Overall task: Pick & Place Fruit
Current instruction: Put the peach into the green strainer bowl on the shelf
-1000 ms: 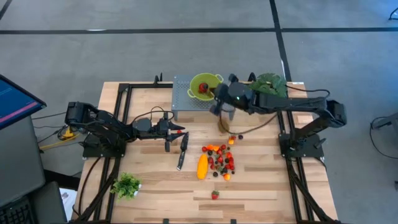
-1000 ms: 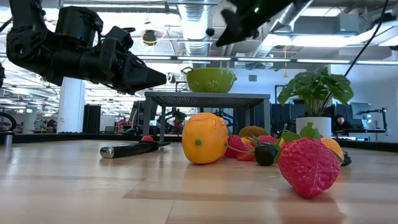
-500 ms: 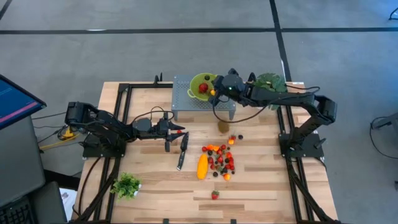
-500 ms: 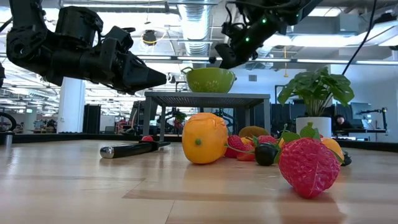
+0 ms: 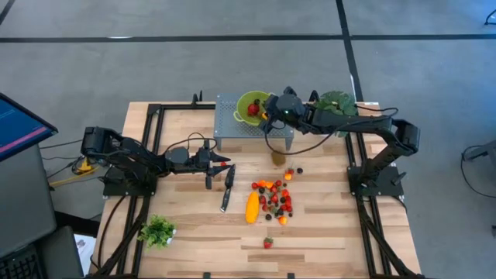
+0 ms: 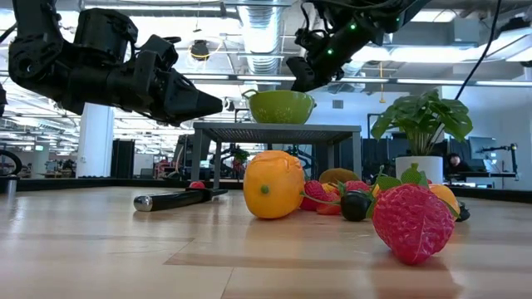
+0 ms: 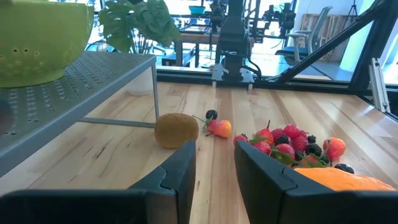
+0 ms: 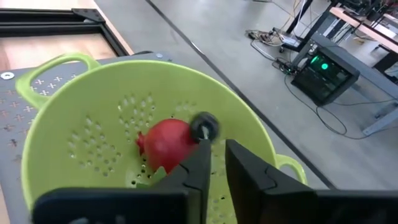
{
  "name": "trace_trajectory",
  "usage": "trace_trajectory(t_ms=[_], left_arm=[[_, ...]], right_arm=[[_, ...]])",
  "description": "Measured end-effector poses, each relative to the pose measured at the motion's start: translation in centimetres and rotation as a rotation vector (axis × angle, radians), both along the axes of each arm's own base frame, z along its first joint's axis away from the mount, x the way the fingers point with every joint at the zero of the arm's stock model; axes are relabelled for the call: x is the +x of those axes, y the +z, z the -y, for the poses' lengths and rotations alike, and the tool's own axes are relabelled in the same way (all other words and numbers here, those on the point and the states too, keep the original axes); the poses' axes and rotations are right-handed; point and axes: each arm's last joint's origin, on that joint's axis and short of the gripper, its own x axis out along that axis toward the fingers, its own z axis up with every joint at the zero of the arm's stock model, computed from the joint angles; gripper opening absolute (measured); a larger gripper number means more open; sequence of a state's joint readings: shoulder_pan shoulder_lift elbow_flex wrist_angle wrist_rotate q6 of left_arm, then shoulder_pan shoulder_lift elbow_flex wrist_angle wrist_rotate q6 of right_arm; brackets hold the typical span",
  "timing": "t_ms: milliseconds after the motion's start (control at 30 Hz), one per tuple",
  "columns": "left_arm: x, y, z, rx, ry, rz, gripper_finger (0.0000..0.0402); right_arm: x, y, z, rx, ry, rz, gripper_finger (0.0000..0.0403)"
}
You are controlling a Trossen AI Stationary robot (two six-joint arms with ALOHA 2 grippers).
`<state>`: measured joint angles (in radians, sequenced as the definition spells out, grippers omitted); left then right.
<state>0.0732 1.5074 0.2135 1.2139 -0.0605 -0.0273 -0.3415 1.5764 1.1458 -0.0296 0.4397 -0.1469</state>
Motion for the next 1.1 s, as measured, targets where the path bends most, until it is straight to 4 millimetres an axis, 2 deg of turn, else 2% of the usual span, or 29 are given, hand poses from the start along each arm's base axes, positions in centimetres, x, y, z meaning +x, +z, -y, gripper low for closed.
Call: trace_trajectory(t_ms=[133, 267, 400, 567, 767, 933, 1100], left_arm=[[0.0, 0.0, 0.0, 0.0, 0.0, 0.0, 0.0106], [0.0, 0.0, 0.0, 0.0, 0.0, 0.0, 0.0106], [0.0, 0.0, 0.0, 0.0, -0.001, 0.0, 0.0106], [0.0, 0.0, 0.0, 0.0, -0.001, 0.0, 0.0106], [0.0, 0.0, 0.0, 0.0, -0.002, 0.0, 0.0106], [0.0, 0.0, 0.0, -0.001, -0.005, 0.0, 0.0106], [0.0, 0.0, 0.0, 0.0, -0.005, 0.0, 0.0106]], right_arm=[[0.0, 0.4, -0.6, -0.006, 0.016, 0.012, 0.0075], [0.0, 1.6, -2.3, -0.018, 0.064, 0.051, 0.0086], [-0.4, 3.3, -4.8, -0.036, 0.136, 0.097, 0.0087], [-1.6, 5.0, -9.1, -0.029, 0.26, 0.095, 0.0088], [-3.9, 4.1, -13.7, 0.114, 0.344, -0.064, 0.0088], [-5.7, 2.4, -16.6, 0.281, 0.306, -0.207, 0.0088], [-6.8, 0.3, -19.3, 0.368, 0.27, -0.327, 0.0088]])
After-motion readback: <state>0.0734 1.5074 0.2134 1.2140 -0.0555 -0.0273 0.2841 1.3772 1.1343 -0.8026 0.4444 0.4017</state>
